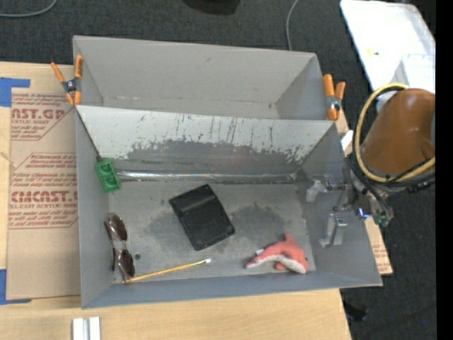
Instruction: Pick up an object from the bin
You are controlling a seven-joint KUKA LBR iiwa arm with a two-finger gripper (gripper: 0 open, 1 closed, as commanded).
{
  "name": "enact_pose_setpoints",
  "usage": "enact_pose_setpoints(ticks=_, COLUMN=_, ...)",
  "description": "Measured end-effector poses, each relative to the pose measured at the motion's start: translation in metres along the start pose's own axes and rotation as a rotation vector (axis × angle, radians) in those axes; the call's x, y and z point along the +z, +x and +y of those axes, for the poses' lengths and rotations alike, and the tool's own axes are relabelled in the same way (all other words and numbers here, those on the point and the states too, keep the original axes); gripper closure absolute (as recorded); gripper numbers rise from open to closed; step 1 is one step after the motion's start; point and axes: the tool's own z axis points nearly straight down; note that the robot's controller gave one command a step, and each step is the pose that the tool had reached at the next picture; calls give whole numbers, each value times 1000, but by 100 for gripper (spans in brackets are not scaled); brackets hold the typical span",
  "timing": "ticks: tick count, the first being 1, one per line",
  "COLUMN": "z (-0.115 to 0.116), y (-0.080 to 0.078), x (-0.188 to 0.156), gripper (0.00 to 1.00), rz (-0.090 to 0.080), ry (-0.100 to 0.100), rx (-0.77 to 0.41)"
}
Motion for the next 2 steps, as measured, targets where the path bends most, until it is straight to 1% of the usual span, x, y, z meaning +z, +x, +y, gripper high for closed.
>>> enact_pose_setpoints(ticks=1, z=29, y=22, x=58, gripper=0, rz=-4, ry=1, rx=-47)
enact_pose_setpoints(ticks=2, z=33, y=13, x=85, gripper=0, rz=-5, ry=3, rx=-329)
